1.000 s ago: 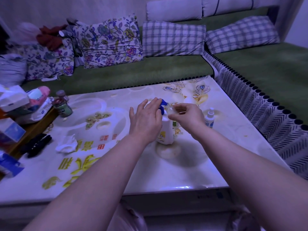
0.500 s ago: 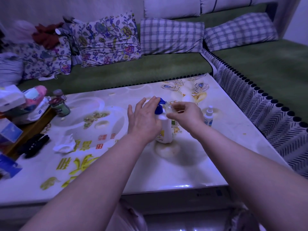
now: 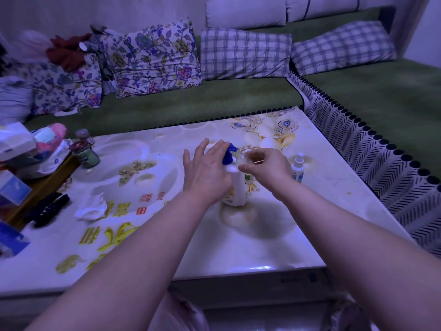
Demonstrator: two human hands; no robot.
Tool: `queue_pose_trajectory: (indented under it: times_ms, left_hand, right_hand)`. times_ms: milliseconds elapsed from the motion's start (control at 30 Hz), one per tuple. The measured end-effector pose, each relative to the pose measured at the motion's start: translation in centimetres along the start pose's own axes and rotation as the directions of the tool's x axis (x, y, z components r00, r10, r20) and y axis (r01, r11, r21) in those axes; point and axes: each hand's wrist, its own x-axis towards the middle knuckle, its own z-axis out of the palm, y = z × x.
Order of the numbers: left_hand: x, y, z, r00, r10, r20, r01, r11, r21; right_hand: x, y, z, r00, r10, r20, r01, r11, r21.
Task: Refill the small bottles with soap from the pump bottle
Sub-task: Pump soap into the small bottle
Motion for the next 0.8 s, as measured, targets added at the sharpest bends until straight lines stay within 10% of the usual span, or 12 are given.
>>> queue_pose_trajectory:
  times_ms: [800]
  left_hand:
    - [0.05,0.03,-0.63,1.0,0.006,-0.004,-0.006,0.999,-0.047]
  right_hand:
    - [-0.24,0.22,0.14,1.0,0.025,-0.006,-0.025,0.999,0.04]
